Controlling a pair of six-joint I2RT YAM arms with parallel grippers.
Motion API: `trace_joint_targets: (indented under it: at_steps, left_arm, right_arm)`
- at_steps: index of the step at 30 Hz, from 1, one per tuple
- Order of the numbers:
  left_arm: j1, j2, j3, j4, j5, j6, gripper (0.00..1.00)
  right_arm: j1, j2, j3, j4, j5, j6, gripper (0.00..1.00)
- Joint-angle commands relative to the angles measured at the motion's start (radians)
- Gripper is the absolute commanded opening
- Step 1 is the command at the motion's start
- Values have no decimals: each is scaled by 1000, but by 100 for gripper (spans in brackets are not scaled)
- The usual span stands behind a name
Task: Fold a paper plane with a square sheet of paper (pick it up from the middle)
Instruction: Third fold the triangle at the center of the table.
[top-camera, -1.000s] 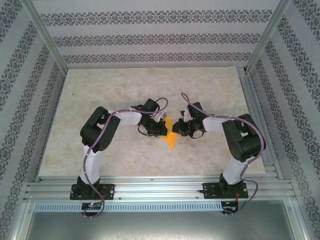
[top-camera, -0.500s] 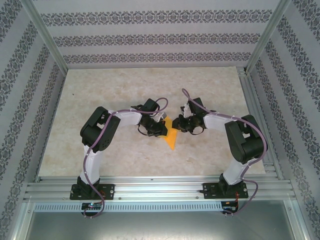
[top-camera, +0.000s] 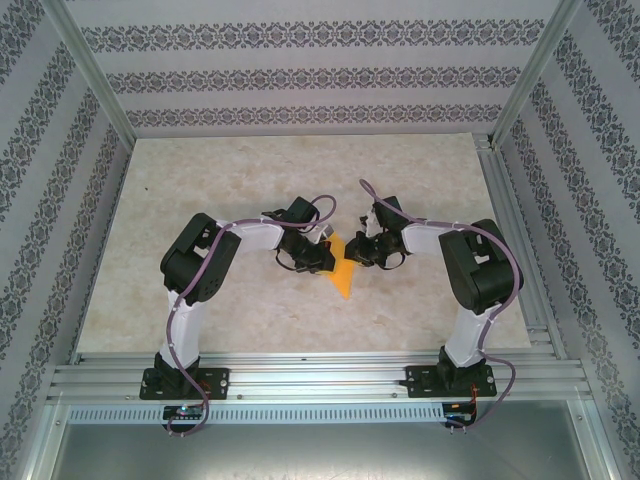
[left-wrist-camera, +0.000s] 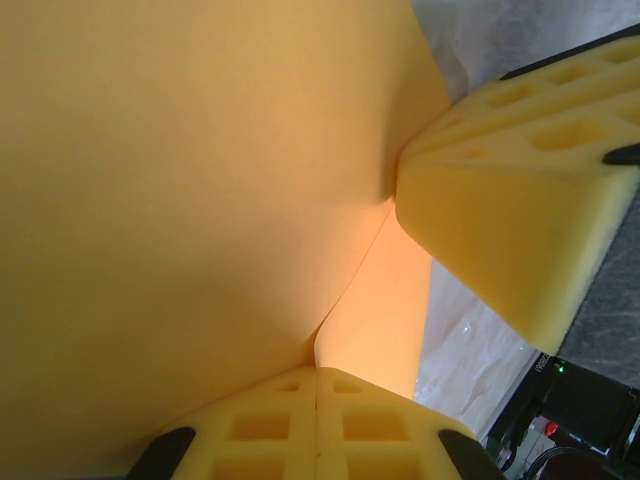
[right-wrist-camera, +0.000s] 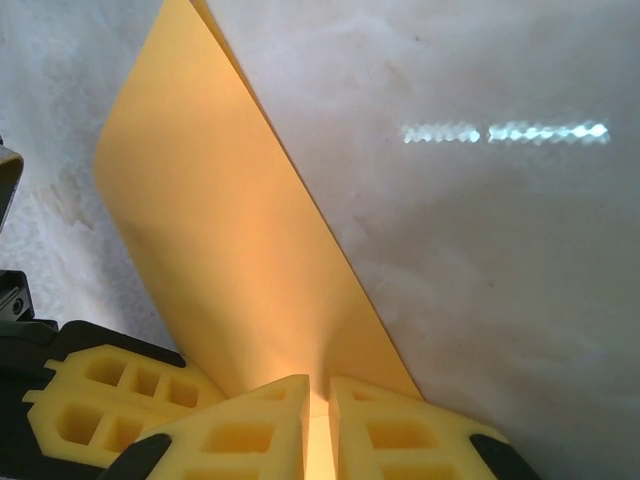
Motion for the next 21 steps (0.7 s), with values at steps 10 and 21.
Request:
trace_joint_targets:
  at_steps: [10, 21]
  left_arm:
    - [-5, 24, -1, -51, -39, 22, 7]
    - [-5, 23, 0, -58, -39, 27, 6]
  right_arm:
    - [17, -45, 84, -151, 142, -74, 15]
    - [21, 38, 91, -151, 178, -73, 15]
